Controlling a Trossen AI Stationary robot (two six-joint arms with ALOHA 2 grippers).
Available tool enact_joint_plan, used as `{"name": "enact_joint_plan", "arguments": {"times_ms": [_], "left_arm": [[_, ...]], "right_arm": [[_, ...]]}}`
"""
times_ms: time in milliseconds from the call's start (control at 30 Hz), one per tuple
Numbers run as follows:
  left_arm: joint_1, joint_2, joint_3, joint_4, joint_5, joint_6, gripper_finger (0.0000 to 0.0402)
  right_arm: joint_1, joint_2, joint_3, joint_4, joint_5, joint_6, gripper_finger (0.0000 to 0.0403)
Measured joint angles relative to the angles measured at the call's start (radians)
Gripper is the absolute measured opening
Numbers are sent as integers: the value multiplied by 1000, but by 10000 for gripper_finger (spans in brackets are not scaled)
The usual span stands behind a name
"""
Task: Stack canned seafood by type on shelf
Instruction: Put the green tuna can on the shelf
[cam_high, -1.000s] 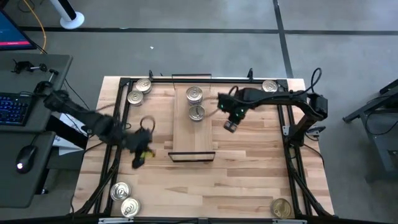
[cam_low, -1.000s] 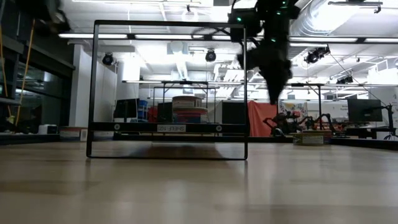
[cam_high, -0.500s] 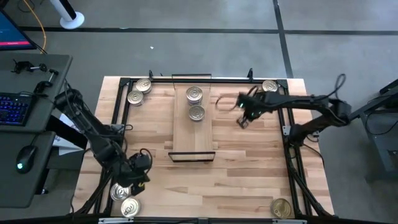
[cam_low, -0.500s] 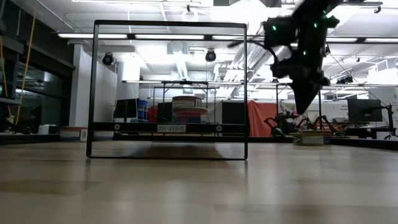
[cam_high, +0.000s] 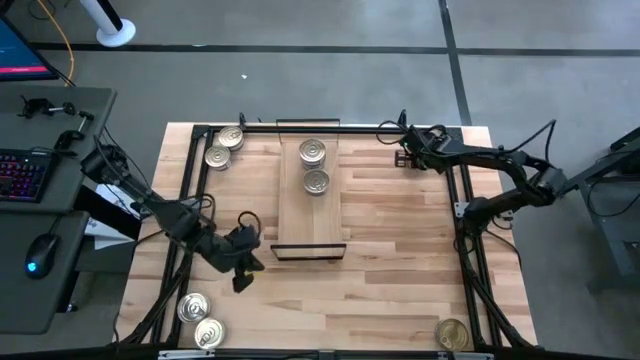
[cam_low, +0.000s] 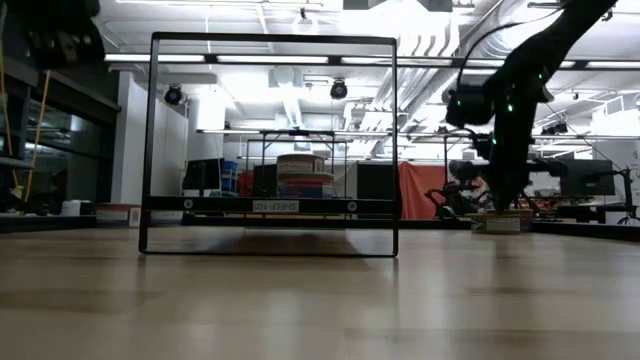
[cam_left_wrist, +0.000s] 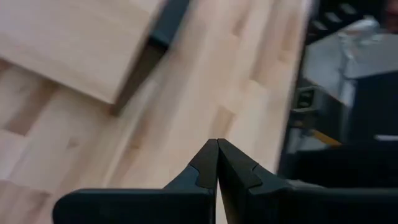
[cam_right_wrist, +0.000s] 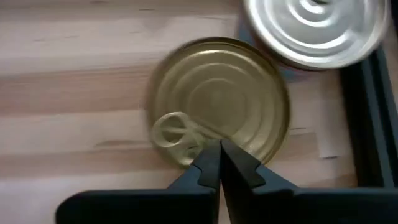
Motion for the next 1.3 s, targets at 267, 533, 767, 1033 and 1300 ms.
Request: {"name": "enact_joint_plan", "arguments": {"times_ms": [267,533,767,1033,1300], "left_arm": [[-49,-71,2,17,17,-9,0],[-124,-32,2,12,42,-24,0],[-193,25,2,13,73,0,0],[-283,54,1,55,24,41,0],[-351,129,1,194,-125,135,0]], "right_arm": [[-12,27,-35,94,29,-32,0],[144,26,-31,-20,-74,-105,0],[506,23,-28,-179,-77,152,0],[1006,32,7,-141,-148,765,0],[1279,61,75,-100,-189,975,0]]}}
